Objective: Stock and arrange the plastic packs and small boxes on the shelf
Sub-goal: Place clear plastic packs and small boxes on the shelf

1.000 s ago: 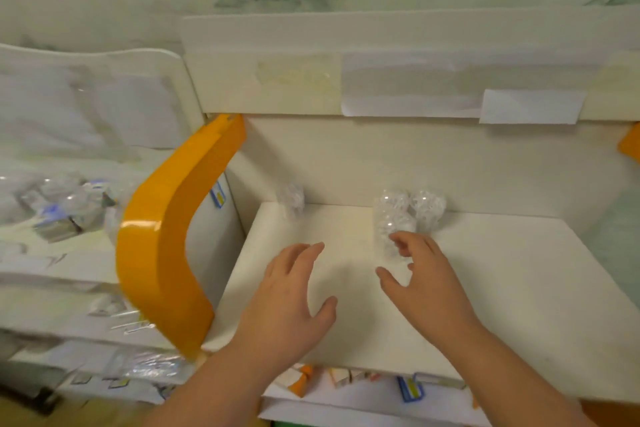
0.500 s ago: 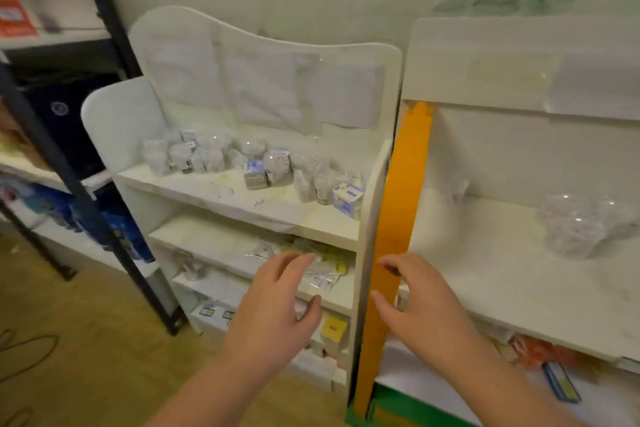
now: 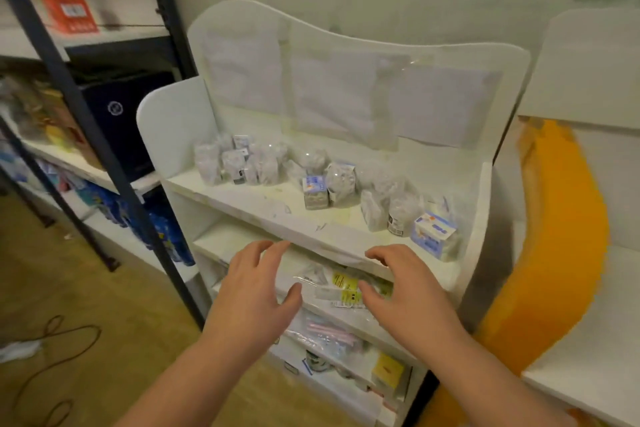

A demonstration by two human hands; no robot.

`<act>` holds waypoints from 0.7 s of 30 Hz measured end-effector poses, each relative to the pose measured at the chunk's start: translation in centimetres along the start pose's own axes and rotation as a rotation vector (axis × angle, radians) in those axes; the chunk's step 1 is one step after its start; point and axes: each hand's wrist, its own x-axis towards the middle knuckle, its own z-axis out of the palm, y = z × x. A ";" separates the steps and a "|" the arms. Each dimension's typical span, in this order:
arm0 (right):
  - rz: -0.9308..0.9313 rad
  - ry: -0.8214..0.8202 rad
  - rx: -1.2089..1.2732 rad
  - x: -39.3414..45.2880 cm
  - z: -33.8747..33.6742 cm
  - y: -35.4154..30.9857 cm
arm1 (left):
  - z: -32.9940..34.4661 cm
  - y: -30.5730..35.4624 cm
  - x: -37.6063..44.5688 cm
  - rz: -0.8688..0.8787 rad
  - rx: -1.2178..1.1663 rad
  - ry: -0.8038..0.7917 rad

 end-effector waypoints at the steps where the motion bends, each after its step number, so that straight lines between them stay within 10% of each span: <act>1: 0.016 0.010 0.012 1.7 0.7 0.1 | 0.0 -0.9 1.2 -0.007 0.015 -0.001; 21: 0.268 0.112 -0.184 22.5 7.7 0.9 | 9.4 -7.0 24.4 0.217 -0.140 -0.231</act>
